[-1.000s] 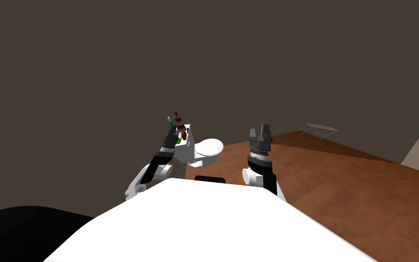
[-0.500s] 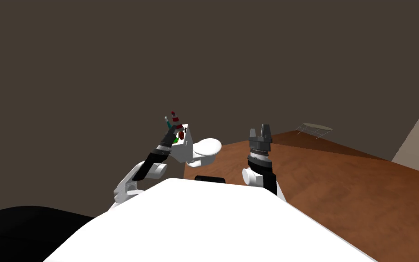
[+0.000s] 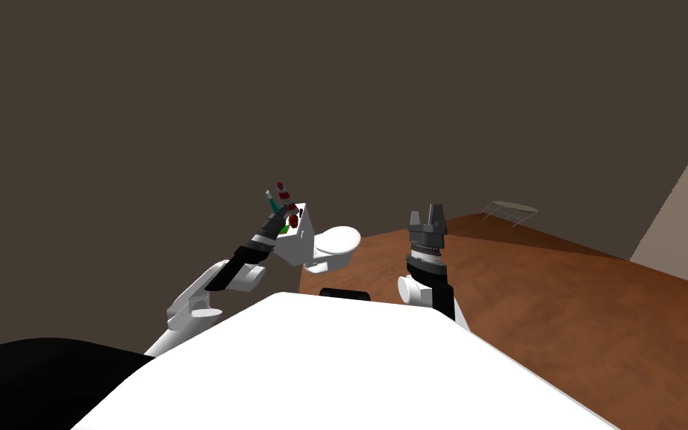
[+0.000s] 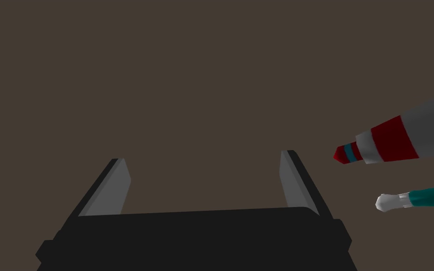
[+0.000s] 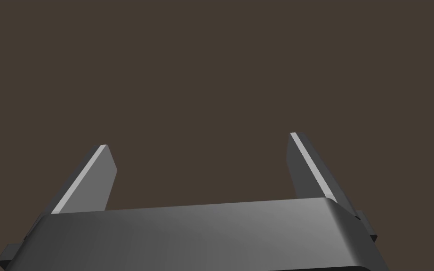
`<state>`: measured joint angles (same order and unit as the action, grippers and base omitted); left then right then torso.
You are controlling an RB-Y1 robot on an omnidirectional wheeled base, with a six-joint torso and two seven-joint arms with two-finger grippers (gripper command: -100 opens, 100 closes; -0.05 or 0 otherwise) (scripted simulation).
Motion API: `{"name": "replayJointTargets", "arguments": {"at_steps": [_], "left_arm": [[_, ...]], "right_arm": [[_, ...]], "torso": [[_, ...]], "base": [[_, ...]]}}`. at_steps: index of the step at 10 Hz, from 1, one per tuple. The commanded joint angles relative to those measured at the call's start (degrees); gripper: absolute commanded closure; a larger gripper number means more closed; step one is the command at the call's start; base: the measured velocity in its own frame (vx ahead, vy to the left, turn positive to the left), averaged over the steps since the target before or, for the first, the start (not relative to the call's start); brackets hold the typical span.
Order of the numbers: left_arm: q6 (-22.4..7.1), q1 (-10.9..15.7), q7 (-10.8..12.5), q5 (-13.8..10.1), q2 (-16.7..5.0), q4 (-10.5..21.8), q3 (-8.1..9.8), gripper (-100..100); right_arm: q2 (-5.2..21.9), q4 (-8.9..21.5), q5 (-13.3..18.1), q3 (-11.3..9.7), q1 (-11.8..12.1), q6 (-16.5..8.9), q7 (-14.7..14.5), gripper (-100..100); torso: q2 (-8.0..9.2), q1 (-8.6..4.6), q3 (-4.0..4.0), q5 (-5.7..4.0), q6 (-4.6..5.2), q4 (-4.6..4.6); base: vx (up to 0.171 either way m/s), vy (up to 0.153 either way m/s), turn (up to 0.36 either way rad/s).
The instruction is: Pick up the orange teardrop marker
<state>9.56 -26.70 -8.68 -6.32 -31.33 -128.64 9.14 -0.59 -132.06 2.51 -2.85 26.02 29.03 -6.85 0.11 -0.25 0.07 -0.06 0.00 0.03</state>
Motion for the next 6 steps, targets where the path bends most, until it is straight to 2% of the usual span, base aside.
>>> {"name": "replayJointTargets", "arguments": {"at_steps": [1, 2, 3, 4, 5, 6], "left_arm": [[-2.9, 0.2, -0.2, -0.9, -2.9, -0.1, 1.47, -100], [-2.9, 0.2, -0.2, -0.9, -3.9, -0.1, 1.47, -100], [-5.2, 0.2, -0.3, -1.8, -6.0, -0.1, 2.75, -100], [-5.2, 0.2, -0.3, -1.8, -7.1, -0.1, 2.75, -100], [-7.6, 0.2, -0.5, -2.7, -9.2, -0.2, 3.97, -100], [-7.6, 0.2, -0.5, -2.7, -10.3, -0.2, 3.97, -100]], "right_arm": [[0.0, 0.0, 0.0, 0.0, 0.0, 0.0, 0.0, 0], [0.0, 0.0, 0.0, 0.0, 0.0, 0.0, 0.0, 0], [0.0, 0.0, 0.0, 0.0, 0.0, 0.0, 0.0, 0], [0.0, 0.0, 0.0, 0.0, 0.0, 0.0, 0.0, 0], [0.0, 0.0, 0.0, 0.0, 0.0, 0.0, 0.0, 0], [0.0, 0.0, 0.0, 0.0, 0.0, 0.0, 0.0, 0]], "torso": [[0.00, 0.00, 0.00, 0.00, 0.00, 0.00], [-0.06, 0.02, -0.03, 0.01, 0.00, -0.01], [-0.06, 0.05, -0.04, 0.01, 0.00, -0.02], [-0.05, 0.02, -0.03, 0.01, 0.00, -0.01], [-0.04, 0.05, -0.03, 0.01, 0.00, -0.01], [-0.01, 0.04, -0.01, 0.01, 0.00, -0.01]], "base": [[-0.007, -0.065, -0.026], [-0.010, -0.058, -0.013], [-0.019, -0.068, -0.022], [-0.018, -0.055, -0.011], [-0.027, -0.059, -0.019], [-0.019, -0.052, -0.009]]}}
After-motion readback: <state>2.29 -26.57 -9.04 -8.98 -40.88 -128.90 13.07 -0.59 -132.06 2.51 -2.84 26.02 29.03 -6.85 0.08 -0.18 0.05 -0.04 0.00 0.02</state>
